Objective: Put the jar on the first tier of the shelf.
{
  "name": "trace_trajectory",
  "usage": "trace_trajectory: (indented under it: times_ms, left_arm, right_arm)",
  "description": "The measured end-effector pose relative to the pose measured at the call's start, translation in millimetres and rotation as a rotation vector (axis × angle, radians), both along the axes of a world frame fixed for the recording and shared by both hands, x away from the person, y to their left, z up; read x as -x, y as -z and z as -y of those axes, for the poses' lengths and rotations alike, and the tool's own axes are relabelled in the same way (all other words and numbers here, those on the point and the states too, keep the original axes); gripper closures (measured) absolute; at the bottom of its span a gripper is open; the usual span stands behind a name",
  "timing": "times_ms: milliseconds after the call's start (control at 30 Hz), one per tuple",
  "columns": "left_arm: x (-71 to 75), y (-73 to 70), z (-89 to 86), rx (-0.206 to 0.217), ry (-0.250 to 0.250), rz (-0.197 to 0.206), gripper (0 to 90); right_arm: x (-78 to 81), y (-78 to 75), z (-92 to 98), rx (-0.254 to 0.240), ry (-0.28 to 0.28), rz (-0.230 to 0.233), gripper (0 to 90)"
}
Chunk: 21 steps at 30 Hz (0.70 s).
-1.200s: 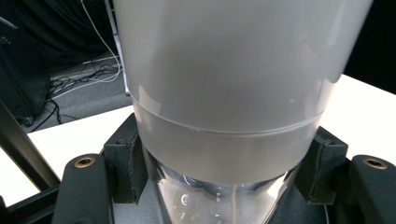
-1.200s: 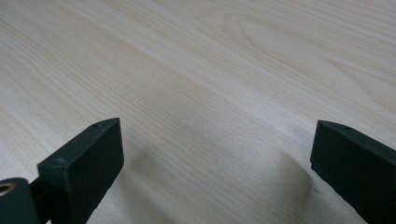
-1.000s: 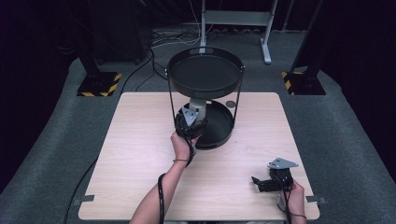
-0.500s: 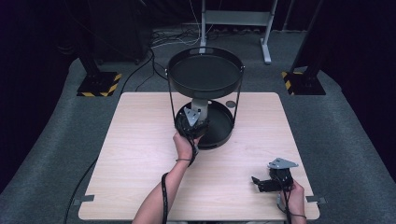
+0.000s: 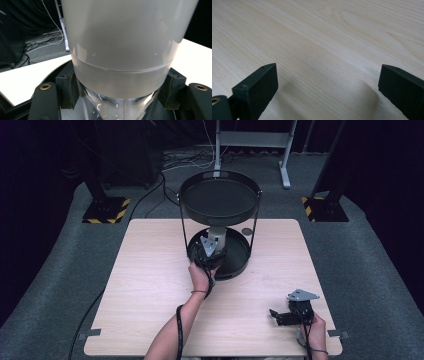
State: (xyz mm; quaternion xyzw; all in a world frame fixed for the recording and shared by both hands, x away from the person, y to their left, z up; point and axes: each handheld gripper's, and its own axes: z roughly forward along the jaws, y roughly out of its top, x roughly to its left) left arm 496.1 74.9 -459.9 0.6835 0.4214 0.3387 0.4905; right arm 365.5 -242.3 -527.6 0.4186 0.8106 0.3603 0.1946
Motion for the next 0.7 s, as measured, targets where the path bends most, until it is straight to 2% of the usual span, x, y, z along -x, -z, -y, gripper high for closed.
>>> trace_trajectory:
  times_ms: [267,700]
  left_arm:
    - [-1.7,4.2,4.8,0.006,0.003,0.003,31.4]
    - [-6.8,17.7,7.9,0.028,-0.014,-0.030,31.4]
  right_arm:
    - [0.1,0.0,0.1,-0.001,0.000,0.001,2.1]
    - [0.2,-0.1,0.0,-0.002,-0.001,0.002,2.1]
